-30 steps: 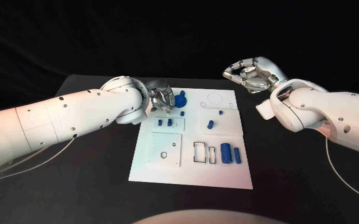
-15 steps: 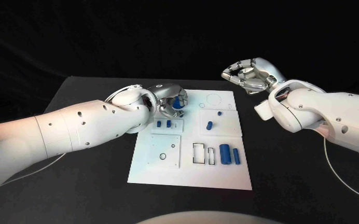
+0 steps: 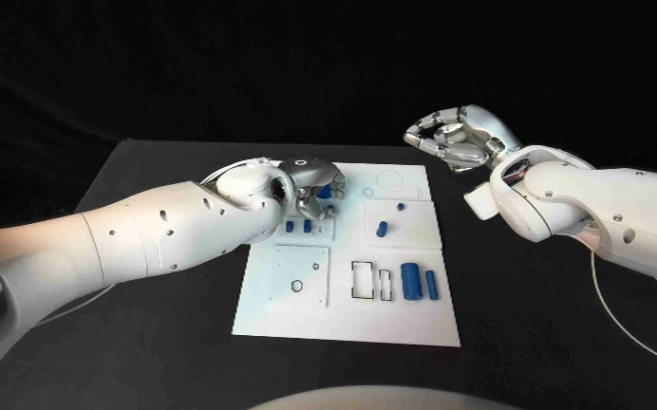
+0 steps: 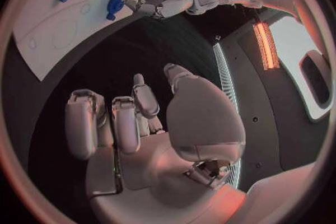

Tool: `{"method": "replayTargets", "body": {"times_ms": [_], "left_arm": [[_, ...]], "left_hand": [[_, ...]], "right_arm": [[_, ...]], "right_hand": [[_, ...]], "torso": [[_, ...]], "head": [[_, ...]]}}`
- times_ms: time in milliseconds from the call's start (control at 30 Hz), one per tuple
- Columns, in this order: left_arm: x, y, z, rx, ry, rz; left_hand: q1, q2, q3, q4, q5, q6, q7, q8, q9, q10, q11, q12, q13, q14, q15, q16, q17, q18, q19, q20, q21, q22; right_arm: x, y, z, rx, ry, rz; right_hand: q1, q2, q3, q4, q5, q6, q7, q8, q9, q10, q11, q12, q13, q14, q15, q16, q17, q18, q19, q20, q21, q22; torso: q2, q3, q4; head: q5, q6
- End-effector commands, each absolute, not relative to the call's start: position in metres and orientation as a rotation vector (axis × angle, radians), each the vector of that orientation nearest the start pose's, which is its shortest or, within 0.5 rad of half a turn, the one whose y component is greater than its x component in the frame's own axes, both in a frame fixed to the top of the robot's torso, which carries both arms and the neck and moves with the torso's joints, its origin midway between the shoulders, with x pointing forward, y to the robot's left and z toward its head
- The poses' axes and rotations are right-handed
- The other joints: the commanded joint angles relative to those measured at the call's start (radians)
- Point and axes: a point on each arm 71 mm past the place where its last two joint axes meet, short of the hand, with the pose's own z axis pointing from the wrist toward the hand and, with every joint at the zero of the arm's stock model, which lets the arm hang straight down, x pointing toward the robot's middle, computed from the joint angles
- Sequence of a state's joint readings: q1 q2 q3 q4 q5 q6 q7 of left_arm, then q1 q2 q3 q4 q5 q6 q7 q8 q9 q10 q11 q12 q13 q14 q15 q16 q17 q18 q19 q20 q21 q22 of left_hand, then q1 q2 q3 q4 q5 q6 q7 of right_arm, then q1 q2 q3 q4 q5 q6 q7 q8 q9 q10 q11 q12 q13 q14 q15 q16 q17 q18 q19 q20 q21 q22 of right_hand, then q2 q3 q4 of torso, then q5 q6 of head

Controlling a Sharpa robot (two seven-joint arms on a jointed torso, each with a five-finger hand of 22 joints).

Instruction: Assemble the parts on the task board

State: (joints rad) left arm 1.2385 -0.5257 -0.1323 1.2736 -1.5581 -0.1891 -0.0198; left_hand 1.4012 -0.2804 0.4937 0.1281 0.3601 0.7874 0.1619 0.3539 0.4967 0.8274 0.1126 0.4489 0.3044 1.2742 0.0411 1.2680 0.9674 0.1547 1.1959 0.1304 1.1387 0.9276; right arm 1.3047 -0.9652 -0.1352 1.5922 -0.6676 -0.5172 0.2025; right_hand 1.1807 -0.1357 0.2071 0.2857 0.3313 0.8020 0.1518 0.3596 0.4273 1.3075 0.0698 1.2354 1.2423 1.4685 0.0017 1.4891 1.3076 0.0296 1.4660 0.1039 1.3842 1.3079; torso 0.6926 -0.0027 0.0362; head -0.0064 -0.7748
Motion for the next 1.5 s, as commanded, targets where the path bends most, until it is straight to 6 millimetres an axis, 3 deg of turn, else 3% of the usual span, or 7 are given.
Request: {"method": "replayTargets", "body": {"times_ms": [33,300,733,1167,1500], "left_arm": [[0.5093,0.0966,-0.2186,0.539,1.773,-0.621],[0.5097,0.0948,-0.2215,0.551,1.805,-0.598],[0.5108,0.0930,-0.2232,0.550,1.822,-0.580],[0.5124,0.0892,-0.2248,0.538,1.794,-0.607],[0.5117,0.0963,-0.2223,0.507,1.754,-0.635]], "left_hand": [[0.013,0.000,-0.006,0.001,-0.004,0.012,0.002,-0.004,-0.006,0.005,0.007,-0.008,-0.007,0.008,0.001,0.006,-0.001,-0.018,0.012,0.002,0.011,0.011],[0.021,0.005,0.006,0.004,-0.003,0.061,-0.002,-0.010,-0.035,0.062,0.000,-0.015,-0.040,0.035,-0.006,0.038,0.013,-0.025,0.035,-0.001,0.043,0.051],[0.037,0.021,0.036,-0.002,-0.003,0.094,-0.004,-0.017,-0.056,0.118,-0.010,-0.021,-0.063,0.056,-0.014,0.061,0.025,-0.032,0.057,-0.009,0.074,0.090],[0.051,0.055,0.080,-0.031,-0.020,0.172,-0.024,-0.024,-0.070,0.247,-0.041,-0.042,-0.088,0.121,-0.042,0.106,0.082,-0.057,0.135,-0.025,0.167,0.216],[0.055,0.060,0.102,-0.058,-0.022,0.200,-0.025,-0.037,-0.075,0.298,-0.046,-0.086,-0.102,0.138,-0.048,0.111,0.086,-0.064,0.157,-0.033,0.193,0.251]], "right_arm": [[0.4794,-0.2481,-0.1520,0.483,1.485,1.056],[0.4797,-0.2478,-0.1520,0.483,1.486,1.057],[0.4797,-0.2472,-0.1521,0.482,1.487,1.059],[0.4796,-0.2460,-0.1520,0.480,1.487,1.062],[0.4797,-0.2464,-0.1518,0.480,1.484,1.061]], "right_hand": [[0.005,0.000,-0.001,-0.004,0.007,-0.008,0.000,0.005,-0.002,-0.006,-0.001,-0.003,-0.001,0.060,-0.007,-0.006,0.083,0.018,0.001,-0.004,-0.006,0.145],[0.006,0.000,-0.001,-0.004,0.007,-0.008,0.000,0.005,-0.002,-0.006,-0.001,-0.003,-0.001,0.059,-0.007,-0.007,0.081,0.019,-0.001,-0.004,-0.009,0.144],[0.006,0.000,-0.001,-0.004,0.007,-0.008,0.000,0.005,-0.002,-0.006,-0.001,-0.003,-0.001,0.059,-0.007,-0.007,0.081,0.019,-0.001,-0.004,-0.009,0.144],[0.009,0.004,0.000,-0.003,0.009,-0.007,0.000,0.007,-0.002,-0.005,-0.001,-0.002,0.000,0.058,-0.007,-0.009,0.078,0.019,-0.001,-0.004,-0.010,0.143],[0.009,0.004,0.000,-0.003,0.009,-0.007,0.000,0.007,-0.002,-0.005,-0.001,-0.002,0.000,0.058,-0.007,-0.009,0.078,0.019,-0.001,-0.004,-0.010,0.143]], "torso": [[0.001,0.0004,0.0007],[-0.001,-0.0002,0.0003],[-0.001,-0.0006,0.0006],[-0.001,-0.0005,0.0008],[-0.003,-0.0004,0.0021]], "head": [[0.000,-0.002],[-0.002,-0.006],[-0.004,-0.008],[-0.004,-0.010],[-0.007,-0.007]]}}
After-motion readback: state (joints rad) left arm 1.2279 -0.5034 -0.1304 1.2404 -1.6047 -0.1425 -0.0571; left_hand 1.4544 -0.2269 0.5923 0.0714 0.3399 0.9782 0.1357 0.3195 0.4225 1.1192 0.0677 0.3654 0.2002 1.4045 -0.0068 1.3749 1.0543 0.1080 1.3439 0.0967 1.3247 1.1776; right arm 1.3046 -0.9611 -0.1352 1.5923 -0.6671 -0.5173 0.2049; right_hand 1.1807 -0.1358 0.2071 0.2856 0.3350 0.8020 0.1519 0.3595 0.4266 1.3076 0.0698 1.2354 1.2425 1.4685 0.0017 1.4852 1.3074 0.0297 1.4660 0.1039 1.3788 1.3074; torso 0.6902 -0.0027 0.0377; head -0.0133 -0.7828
